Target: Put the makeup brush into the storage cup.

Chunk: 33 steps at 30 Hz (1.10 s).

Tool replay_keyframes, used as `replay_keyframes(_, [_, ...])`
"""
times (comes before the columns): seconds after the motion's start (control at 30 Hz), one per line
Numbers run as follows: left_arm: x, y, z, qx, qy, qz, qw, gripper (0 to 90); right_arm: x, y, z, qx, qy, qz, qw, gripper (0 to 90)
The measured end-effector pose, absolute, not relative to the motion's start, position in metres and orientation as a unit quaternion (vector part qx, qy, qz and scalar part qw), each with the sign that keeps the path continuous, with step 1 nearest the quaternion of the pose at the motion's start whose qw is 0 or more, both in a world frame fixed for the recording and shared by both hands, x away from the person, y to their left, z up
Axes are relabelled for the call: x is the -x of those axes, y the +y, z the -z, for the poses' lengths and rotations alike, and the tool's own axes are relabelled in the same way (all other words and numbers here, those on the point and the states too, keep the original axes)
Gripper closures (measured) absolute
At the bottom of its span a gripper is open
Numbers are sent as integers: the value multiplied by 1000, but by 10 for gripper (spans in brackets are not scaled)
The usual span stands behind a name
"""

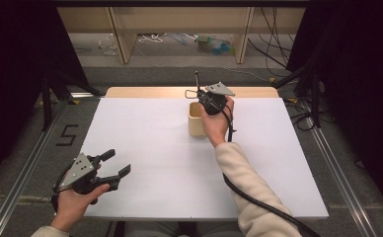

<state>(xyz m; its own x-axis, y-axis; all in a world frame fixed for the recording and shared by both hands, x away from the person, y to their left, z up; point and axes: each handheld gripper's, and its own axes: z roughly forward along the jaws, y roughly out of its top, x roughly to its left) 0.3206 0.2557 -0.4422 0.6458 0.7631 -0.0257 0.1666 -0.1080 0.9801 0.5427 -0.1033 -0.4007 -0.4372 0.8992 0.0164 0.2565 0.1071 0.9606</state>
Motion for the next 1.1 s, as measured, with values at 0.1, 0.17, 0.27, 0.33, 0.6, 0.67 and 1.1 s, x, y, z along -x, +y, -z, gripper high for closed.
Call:
replay_keyframes(0.1, [-321, 256, 442, -698, 332, -258, 579, 218, -543, -103, 402, -429, 675, -513, 313, 840])
replay_keyframes(0.17, [-321, 256, 442, -698, 333, -258, 579, 218, -542, -103, 402, -429, 676, -512, 311, 841])
replay_keyframes(0.27, [-321, 256, 442, -698, 332, -258, 581, 218, -542, -104, 402, -427, 677, -512, 310, 841])
replay_keyframes(0.33, [-321, 256, 442, -698, 332, -258, 581, 218, -542, -104, 403, -429, 677, -511, 310, 840])
replay_keyframes(0.6, [-321, 255, 442, -698, 331, -258, 581, 218, -542, -103, 404, -428, 679, -509, 310, 840])
replay_keyframes(0.67, [-321, 255, 442, -698, 331, -258, 581, 218, -542, -103, 404, -430, 679, -509, 307, 841])
replay_keyframes(1.1, [-321, 255, 443, -699, 331, -258, 580, 218, -543, -104, 408, -434, 679, -506, 307, 840])
